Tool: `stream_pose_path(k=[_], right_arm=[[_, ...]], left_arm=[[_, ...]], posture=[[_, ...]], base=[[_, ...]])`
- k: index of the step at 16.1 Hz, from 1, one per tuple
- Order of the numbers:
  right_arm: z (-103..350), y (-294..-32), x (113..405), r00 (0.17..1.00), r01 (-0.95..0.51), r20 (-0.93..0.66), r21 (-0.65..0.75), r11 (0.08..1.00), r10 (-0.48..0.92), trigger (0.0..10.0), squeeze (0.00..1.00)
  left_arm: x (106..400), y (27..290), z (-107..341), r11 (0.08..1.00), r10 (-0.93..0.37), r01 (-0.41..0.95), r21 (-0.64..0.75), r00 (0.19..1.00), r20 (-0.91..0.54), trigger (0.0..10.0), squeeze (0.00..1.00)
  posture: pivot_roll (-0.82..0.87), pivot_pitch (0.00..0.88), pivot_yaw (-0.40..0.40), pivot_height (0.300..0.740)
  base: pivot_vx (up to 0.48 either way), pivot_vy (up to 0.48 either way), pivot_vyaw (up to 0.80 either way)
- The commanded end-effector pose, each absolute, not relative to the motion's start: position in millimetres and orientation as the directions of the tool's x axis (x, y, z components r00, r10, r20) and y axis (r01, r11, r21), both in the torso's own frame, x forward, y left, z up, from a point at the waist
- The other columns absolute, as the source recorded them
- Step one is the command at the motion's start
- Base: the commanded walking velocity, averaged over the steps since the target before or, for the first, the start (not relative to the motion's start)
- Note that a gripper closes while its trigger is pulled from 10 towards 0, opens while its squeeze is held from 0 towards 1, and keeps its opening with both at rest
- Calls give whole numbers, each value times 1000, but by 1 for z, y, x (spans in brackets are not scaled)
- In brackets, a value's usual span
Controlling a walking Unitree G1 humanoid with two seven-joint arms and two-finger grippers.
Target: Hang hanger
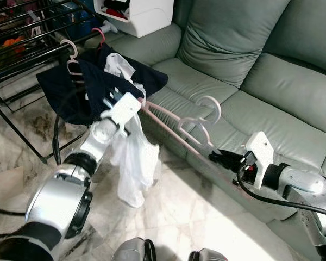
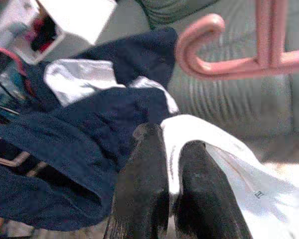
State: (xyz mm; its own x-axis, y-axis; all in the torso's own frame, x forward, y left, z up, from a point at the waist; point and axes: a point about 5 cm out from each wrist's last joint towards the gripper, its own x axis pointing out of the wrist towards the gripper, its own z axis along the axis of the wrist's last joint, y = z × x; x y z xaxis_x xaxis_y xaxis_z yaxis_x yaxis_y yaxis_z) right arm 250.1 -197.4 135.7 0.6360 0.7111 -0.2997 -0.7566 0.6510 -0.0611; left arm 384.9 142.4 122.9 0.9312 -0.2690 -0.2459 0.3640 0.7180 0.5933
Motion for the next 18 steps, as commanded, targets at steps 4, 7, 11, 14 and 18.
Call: stream_pose_path(k=[4, 7, 11, 14, 18], right_arm=[[128, -195, 236, 526, -821, -361, 19, 570, 770, 10000, 0], [125, -197, 230, 489, -834, -388, 54, 549, 781, 10000, 0], [126, -205, 239, 549, -804, -388, -2, 595, 740, 10000, 0], [135, -201, 234, 520, -827, -352, 21, 562, 778, 10000, 0], [121, -216, 231, 567, -788, -448, -52, 613, 691, 10000, 0]], left_arm=[[389, 144, 140, 761, -267, 294, 578, 954, -135, 10000, 0], [390, 145, 144, 763, -252, 276, 584, 960, -124, 10000, 0], [393, 144, 153, 763, -288, 293, 576, 952, -103, 10000, 0], [393, 158, 154, 728, -195, 188, 660, 979, -63, 10000, 0], [386, 158, 141, 726, -298, 323, 607, 943, -145, 10000, 0]], posture=[[-109, 26, 35, 740], [-114, 26, 32, 740], [-116, 28, 32, 740], [-116, 28, 33, 740], [-129, 31, 39, 740]], base=[[0, 0, 0], [0, 0, 0], [0, 0, 0], [0, 0, 0], [0, 0, 0]])
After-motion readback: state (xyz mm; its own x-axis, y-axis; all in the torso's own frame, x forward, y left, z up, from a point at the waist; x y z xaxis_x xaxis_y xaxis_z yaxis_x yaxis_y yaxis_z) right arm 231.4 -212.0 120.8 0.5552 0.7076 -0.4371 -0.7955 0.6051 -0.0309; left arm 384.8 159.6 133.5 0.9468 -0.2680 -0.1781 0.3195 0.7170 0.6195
